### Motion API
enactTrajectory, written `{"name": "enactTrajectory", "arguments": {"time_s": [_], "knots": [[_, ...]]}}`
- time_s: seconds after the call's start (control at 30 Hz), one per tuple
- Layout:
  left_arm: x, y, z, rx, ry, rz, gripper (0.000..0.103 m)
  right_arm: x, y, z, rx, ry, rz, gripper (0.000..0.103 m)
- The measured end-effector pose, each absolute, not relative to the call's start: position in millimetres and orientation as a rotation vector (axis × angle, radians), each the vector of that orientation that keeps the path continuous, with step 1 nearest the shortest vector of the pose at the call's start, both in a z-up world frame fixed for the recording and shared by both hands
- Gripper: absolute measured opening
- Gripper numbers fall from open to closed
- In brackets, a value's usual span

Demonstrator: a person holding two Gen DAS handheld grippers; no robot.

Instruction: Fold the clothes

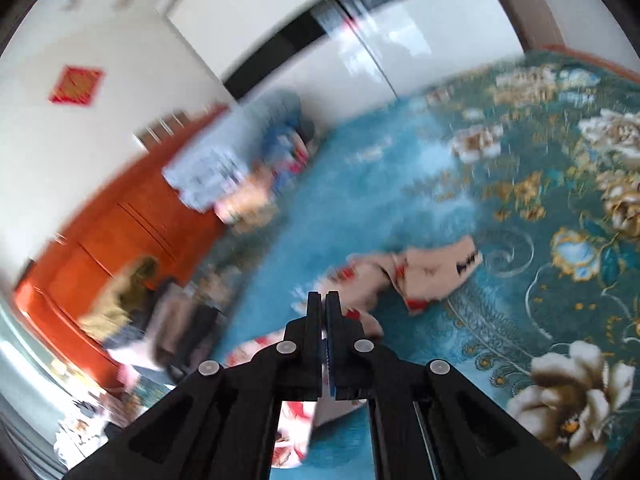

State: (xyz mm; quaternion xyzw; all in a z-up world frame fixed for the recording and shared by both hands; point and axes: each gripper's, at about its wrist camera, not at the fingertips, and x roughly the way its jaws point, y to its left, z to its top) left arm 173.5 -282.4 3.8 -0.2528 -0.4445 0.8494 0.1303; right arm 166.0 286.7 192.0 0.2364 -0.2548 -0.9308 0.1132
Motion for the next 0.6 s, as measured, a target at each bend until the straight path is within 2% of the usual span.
{"name": "enactTrajectory", "arguments": {"time_s": [0.1,0.2,0.27,0.37,0.47,0.6], "knots": [[173.6,-284.3,3.6,-0.727,-1.313,2.467,0.01,222.0,284.4,228.5,0.491,-0.624,-2.841,0.001],[175.0,-286.5,1.7,-0.734,-1.335,2.472,0.01,229.6,293.2,218.8,0.561,-0.615,-2.886,0.002],[177.8,-287.3,2.5,-0.737,-1.332,2.484,0.01,221.1,300.6,197.9,0.713,-0.624,-2.932,0.002],[182.0,-288.9,4.7,-0.739,-1.32,2.504,0.01,197.3,315.0,149.5,0.96,-0.768,-2.916,0.002],[182.8,-290.6,3.5,-0.751,-1.328,2.502,0.01,181.2,319.7,115.7,1.078,-0.86,-2.867,0.002],[180.3,-289.7,-0.9,-0.795,-1.333,2.491,0.01,163.5,301.2,91.6,1.211,-0.695,-2.887,0.004]]}}
